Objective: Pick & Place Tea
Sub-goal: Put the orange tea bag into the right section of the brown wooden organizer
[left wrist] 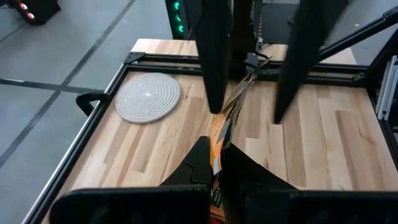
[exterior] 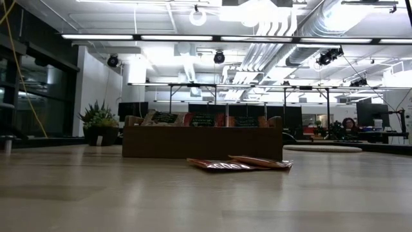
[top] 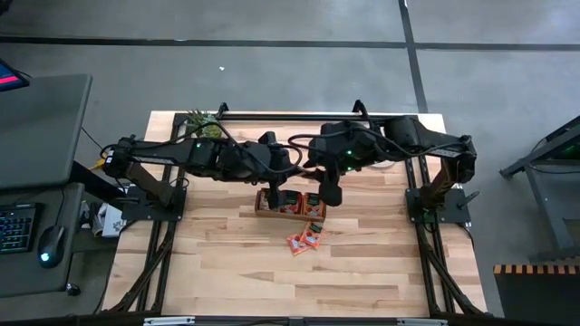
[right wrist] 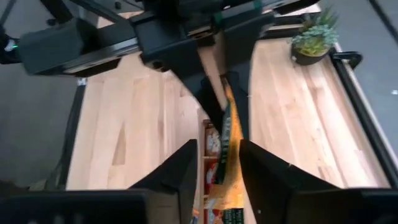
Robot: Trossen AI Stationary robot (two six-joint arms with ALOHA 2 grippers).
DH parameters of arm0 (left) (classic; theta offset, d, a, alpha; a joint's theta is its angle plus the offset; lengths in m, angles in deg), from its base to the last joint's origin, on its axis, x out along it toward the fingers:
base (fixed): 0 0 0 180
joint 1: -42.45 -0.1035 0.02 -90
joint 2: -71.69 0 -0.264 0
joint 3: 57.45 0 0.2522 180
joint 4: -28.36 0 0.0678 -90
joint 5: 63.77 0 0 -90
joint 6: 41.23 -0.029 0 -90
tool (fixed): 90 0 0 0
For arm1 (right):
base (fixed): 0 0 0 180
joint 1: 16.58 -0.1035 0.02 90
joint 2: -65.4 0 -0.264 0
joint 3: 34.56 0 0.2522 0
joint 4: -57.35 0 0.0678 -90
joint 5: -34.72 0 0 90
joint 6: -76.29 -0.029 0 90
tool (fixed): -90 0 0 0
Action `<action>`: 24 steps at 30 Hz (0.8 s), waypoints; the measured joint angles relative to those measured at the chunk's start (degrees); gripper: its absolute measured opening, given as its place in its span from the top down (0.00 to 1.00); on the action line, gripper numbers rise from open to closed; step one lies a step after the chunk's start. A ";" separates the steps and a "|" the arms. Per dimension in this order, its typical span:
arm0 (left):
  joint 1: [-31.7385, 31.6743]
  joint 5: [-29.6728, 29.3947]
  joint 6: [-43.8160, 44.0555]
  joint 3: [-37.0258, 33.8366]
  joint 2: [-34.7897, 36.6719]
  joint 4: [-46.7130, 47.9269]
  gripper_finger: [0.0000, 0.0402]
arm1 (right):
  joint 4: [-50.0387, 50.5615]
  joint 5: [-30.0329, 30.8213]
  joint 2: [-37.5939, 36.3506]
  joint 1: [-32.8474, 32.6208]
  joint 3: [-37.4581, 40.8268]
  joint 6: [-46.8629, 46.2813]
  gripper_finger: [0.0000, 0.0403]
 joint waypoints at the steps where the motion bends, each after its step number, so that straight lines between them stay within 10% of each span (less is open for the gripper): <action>1: 0.00 0.00 0.02 0.00 -0.02 0.00 1.00 | -0.01 0.81 0.00 0.00 0.00 -0.06 0.73; 9: 0.00 -0.15 0.02 0.00 -0.02 0.09 1.00 | -0.05 4.22 0.00 0.00 0.00 1.08 0.98; 24: 0.00 -0.13 -0.55 0.00 0.00 0.55 0.74 | -0.11 9.67 0.07 -0.26 0.00 1.30 1.00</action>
